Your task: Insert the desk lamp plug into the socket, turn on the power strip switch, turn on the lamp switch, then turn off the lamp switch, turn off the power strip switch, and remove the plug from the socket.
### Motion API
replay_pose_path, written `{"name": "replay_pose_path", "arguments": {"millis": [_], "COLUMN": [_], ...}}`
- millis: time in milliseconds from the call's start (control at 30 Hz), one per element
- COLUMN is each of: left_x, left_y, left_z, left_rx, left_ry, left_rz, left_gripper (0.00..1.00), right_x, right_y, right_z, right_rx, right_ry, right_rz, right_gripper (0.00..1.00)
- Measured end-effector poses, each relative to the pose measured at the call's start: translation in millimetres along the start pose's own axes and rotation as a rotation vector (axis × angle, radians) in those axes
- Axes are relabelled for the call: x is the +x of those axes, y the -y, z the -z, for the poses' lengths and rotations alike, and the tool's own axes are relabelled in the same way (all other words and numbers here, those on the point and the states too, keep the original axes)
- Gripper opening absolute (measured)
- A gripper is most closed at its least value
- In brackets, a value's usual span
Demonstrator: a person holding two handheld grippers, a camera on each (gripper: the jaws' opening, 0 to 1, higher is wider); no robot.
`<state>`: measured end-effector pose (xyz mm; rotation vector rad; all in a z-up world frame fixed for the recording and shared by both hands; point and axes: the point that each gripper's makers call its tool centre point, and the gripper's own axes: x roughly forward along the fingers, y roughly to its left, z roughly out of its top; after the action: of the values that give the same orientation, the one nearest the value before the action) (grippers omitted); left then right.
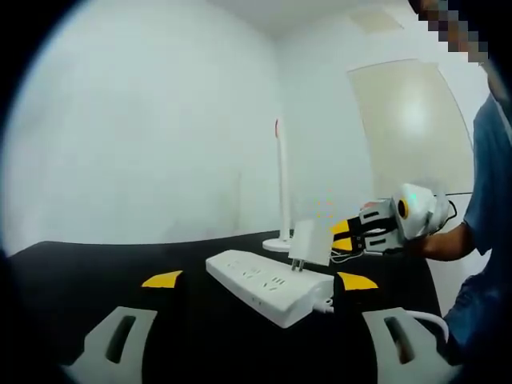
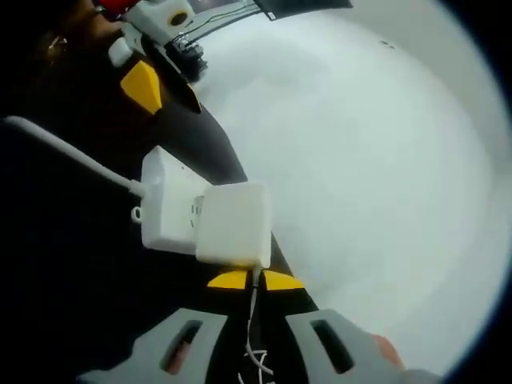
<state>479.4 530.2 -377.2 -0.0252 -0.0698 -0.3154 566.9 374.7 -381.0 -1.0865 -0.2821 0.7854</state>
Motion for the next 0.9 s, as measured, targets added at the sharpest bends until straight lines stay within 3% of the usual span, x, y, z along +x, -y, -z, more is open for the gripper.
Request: {"name": "replay_pose_path", "arguments": {"millis": [567,667,900], "left_x": [0.7,0.6,0.0], "left_y": [0.9,0.8,0.2], "left_z": [1.5,1.8,1.4], "left_rx": [0.003,0.005,0.004], "left_ry": [-0.006,-0.008,-0.006], "left_rz": [-0.002,-0.002,-0.003], "left_gripper": [0.71,0.71,0.71], "right_x": [2.3,0.4,-5.3], "right_y": [-1.6,0.3,-0.1], "right_z": [6.0,-0.1,-6.3], "right_rx": [-0.028,-0.137,-0.209], "right_ry": [-0.006,0.007,0.018], "right_rz": [-0.003,0.016,-0.009], "right_gripper": [0.06,0.06,0.06]}}
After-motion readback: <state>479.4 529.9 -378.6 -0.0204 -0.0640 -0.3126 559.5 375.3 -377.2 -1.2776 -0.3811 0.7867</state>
